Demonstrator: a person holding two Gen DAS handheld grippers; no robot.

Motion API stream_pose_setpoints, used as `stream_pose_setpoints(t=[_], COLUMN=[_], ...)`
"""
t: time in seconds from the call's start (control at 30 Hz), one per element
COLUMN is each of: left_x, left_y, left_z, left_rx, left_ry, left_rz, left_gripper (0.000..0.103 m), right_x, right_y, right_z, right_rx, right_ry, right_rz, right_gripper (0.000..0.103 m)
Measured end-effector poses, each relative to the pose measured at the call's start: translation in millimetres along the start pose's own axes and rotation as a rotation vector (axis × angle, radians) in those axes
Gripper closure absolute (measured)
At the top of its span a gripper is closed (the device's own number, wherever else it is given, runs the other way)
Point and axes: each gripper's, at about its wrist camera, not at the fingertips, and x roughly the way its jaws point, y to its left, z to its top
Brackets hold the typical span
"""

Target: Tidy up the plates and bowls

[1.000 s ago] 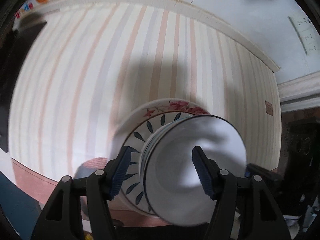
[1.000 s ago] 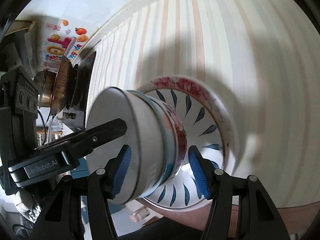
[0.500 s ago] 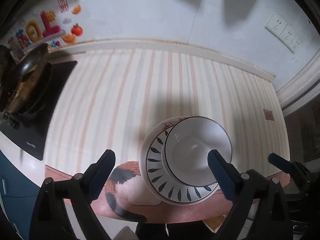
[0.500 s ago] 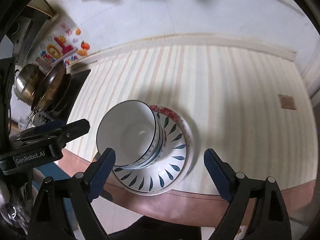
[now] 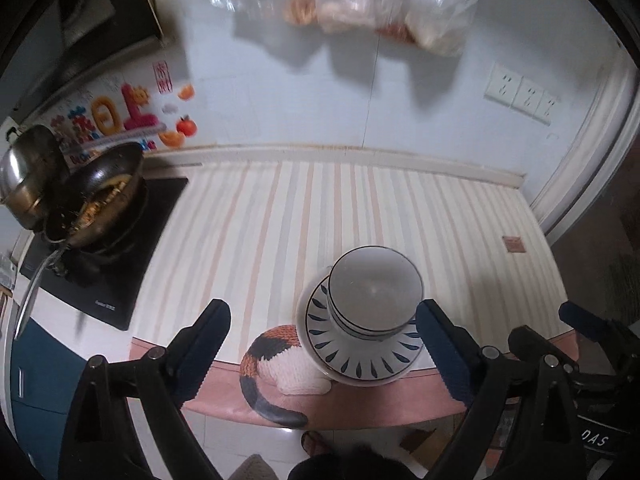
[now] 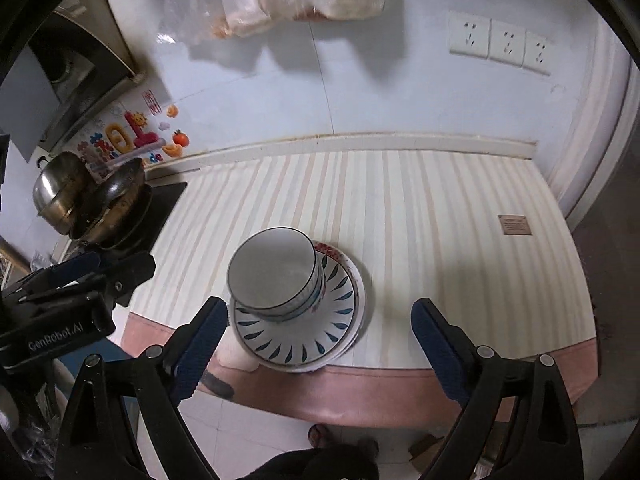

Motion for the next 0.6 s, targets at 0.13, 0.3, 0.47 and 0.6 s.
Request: stream_pose_setpoints(t=[0.13,0.3,0.47,0.6], left_x=[-32.5,-76.2,-118.1,-149.2], left_y=[-2.0,-9.4,-18.7,-25.5], left_z=[-12.7,-42.0,-74.1,-97.9], left_rx=[-0.003,0.0,-0.016,-0.025], left_ry=[-0.039,-0.076,-0.108,-0.132], left_rz=[0.0,0.015,0.03,0.042], left_gripper=[0.0,0.0,0.0,0.0], right_x=[-40.6,-95.2,-150.0,-184.3], right_y=[3.6,7.5,7.4,3.8], right_z=[-16.1,-37.4,-65.7,-91.3], right_rx=[-0.008,-0.038,-0.076,-0.09], right_ry=[-0.049,-0.114,-0.165,-0.169], right_rz=[0.012,0.009,0.019,0.034], right_gripper=[0.007,0.007,0.006,0.006])
